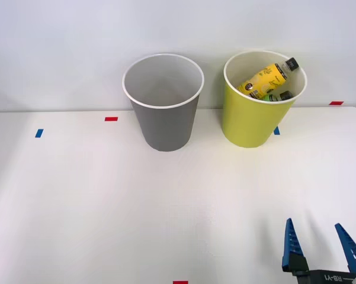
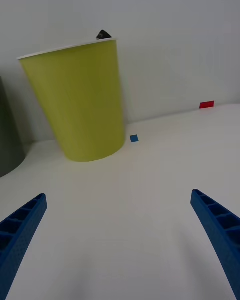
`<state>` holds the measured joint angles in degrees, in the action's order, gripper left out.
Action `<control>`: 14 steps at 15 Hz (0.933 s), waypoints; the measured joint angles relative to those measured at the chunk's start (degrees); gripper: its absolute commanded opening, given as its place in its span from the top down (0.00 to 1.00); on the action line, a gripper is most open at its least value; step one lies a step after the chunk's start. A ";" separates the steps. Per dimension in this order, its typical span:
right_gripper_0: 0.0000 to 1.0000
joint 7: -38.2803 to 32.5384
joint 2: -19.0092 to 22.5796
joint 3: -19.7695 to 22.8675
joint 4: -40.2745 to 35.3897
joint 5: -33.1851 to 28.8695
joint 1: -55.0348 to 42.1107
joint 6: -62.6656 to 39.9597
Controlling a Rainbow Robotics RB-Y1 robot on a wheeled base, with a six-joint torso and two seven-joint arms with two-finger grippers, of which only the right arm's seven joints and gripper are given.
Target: Put cans in the gray bin, plastic bottles in the light green bin
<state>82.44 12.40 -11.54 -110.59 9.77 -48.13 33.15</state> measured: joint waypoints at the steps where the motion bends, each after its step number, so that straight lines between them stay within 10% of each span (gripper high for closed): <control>1: 0.00 0.52 0.10 -0.04 0.00 -0.50 -0.31 0.00; 14: 0.00 1.47 -6.64 0.31 0.03 -6.10 -4.69 1.10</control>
<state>83.91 5.76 -11.23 -110.57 3.68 -52.82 34.24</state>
